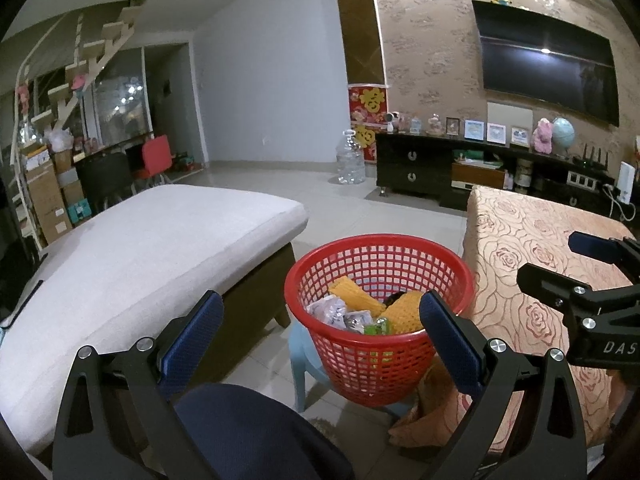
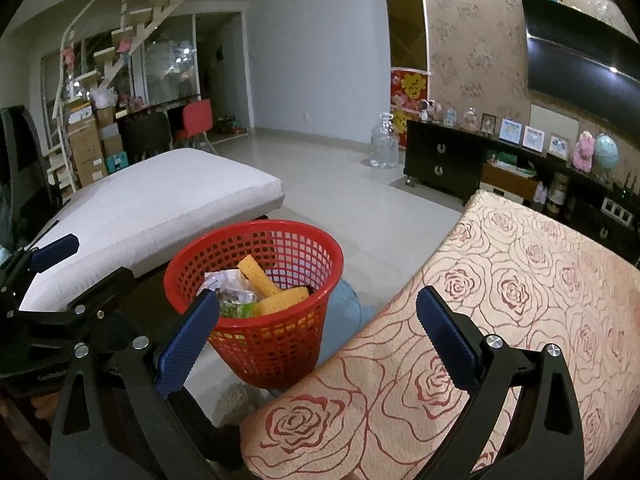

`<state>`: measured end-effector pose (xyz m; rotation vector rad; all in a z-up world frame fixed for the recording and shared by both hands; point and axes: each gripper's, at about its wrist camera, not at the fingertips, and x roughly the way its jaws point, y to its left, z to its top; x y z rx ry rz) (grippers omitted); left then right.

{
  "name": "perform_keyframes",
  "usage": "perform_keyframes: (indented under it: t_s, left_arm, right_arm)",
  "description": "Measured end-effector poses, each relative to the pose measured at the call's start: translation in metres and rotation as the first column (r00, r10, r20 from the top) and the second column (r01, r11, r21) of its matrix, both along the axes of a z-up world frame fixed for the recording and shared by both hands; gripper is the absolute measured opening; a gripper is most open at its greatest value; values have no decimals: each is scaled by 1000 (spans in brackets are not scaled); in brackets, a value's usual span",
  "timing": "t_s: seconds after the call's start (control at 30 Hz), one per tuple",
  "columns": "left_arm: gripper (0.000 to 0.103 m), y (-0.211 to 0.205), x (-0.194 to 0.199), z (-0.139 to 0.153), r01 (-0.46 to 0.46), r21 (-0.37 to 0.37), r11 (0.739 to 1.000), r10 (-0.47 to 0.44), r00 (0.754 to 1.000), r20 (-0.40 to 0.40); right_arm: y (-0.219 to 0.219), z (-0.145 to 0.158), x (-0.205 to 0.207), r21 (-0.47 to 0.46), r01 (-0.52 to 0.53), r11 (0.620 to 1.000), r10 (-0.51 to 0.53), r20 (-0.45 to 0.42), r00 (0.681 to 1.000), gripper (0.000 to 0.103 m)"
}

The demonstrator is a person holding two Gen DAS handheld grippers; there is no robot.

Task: Collect trash

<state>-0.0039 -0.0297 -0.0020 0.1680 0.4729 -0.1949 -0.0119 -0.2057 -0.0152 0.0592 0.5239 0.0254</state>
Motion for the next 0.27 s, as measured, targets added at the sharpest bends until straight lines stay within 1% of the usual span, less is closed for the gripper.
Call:
perform_keyframes:
  t_s: [0.07,0.13,0.2,0.27]
  left_arm:
    - [95,-2,4,-3,12,-12,1000,-13,1000,-23]
    - [95,-4,10,-7,15,-14,1000,-16,999,-39]
    - [95,-2,15,-10,17,-18,1000,-18,999,-45]
    - [95,-6,22,-14,27,-17,999,-28,998,-54]
  right_arm:
    - [-7,-2,-3,1,15,1000,-15,-8,1000,96]
    - [-21,-5,-9,3,51,999,-51,-20,999,96]
    - [-46,-10,-17,-1,121,993,-121,-46,992,96]
    - [-81,-17,-26,7,210,978,-209,-79,975,96]
